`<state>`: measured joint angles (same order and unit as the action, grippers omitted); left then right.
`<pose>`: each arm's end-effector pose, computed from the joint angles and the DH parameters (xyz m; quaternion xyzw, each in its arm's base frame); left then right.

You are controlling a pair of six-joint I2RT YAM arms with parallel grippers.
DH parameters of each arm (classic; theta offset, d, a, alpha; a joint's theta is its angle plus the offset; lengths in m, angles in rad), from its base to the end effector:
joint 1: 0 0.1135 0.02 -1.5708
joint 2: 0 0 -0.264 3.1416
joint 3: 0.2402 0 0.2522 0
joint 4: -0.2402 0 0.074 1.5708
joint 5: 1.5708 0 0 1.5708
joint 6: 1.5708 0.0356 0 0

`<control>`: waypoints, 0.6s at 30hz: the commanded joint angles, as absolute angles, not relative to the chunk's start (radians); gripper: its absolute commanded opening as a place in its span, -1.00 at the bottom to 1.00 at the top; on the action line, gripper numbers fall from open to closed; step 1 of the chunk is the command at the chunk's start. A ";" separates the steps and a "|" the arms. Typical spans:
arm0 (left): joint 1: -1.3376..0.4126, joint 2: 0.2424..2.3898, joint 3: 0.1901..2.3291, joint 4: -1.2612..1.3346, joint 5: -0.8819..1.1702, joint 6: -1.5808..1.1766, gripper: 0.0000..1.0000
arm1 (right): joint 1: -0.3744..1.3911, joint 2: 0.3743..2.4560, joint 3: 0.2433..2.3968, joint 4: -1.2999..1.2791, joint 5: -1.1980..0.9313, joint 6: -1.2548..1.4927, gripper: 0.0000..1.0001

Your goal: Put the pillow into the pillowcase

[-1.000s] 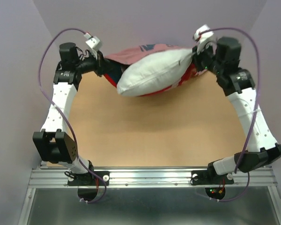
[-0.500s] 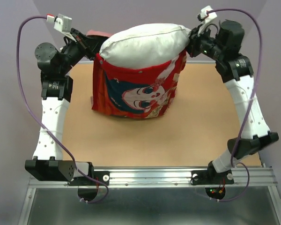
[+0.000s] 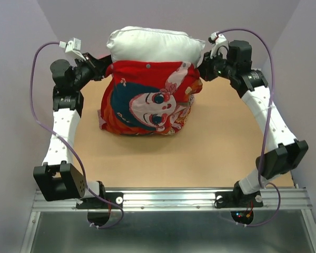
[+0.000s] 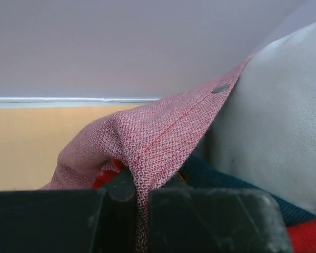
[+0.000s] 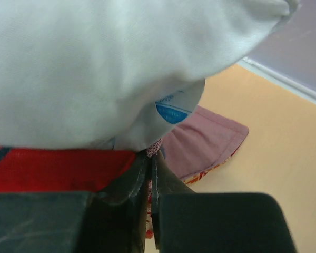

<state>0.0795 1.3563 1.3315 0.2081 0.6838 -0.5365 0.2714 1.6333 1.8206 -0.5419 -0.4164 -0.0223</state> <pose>0.3109 0.0022 0.4439 0.0630 0.6522 -0.3729 0.6570 0.3487 0.1120 0.4445 -0.2343 0.7771 0.2378 0.5336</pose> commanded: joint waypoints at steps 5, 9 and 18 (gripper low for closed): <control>0.081 1.192 1.299 0.292 0.812 -0.402 -1.00 | 0.252 1.525 1.775 -0.540 -0.469 -0.054 -0.99; 0.116 1.232 1.380 0.296 0.781 -0.388 -1.00 | 0.186 1.562 1.978 -0.538 -0.440 -0.078 -0.99; 0.238 1.361 1.559 0.240 0.706 -0.422 -1.00 | 0.130 1.572 2.177 -0.526 -0.413 -0.152 -0.99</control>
<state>0.1890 1.3453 1.5005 0.2420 0.7830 -0.4301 0.1425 1.6131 2.1536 -0.5720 -0.4541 -0.0944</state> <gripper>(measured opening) 0.081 0.024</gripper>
